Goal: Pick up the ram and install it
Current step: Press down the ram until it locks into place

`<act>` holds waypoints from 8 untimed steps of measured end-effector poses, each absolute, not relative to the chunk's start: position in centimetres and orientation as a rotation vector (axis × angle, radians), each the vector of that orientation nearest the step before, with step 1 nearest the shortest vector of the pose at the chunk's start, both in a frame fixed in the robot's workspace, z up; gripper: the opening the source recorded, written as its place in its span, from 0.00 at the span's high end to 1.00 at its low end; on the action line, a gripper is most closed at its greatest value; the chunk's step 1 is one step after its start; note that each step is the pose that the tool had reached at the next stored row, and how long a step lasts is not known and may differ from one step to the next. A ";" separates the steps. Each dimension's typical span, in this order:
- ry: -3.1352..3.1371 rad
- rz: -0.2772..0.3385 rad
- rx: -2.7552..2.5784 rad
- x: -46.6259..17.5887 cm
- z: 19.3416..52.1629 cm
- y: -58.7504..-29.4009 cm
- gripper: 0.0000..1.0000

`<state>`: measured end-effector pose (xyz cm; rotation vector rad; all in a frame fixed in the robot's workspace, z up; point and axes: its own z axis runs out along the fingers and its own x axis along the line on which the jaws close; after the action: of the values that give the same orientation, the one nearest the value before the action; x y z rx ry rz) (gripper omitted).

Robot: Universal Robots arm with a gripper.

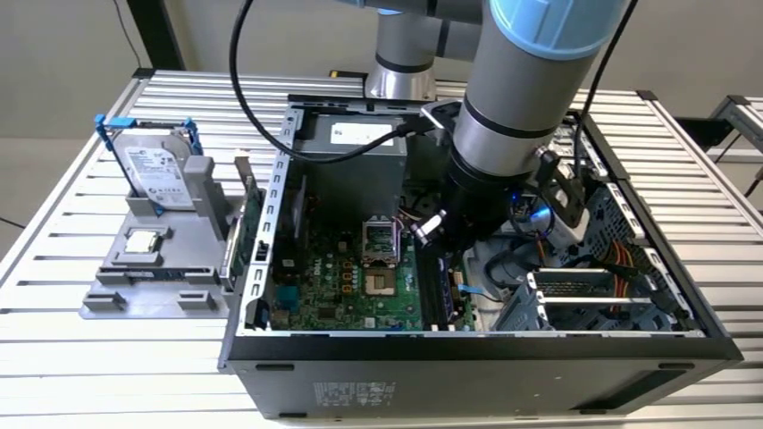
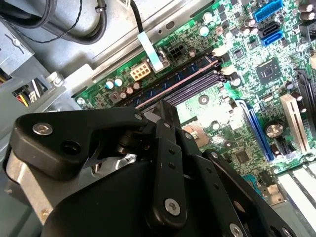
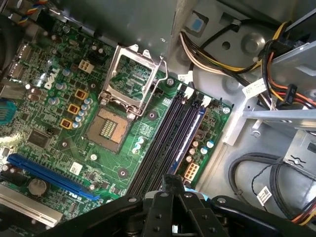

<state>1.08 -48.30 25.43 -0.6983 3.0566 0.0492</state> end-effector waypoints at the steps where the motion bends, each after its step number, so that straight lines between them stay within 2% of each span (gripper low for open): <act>1: 3.054 0.049 -0.710 1.1 25.4 -48.3 1.00; 8: 3.024 0.050 -0.832 1.1 25.4 -48.2 1.00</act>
<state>1.08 -48.23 25.42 -0.8318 3.0244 0.0497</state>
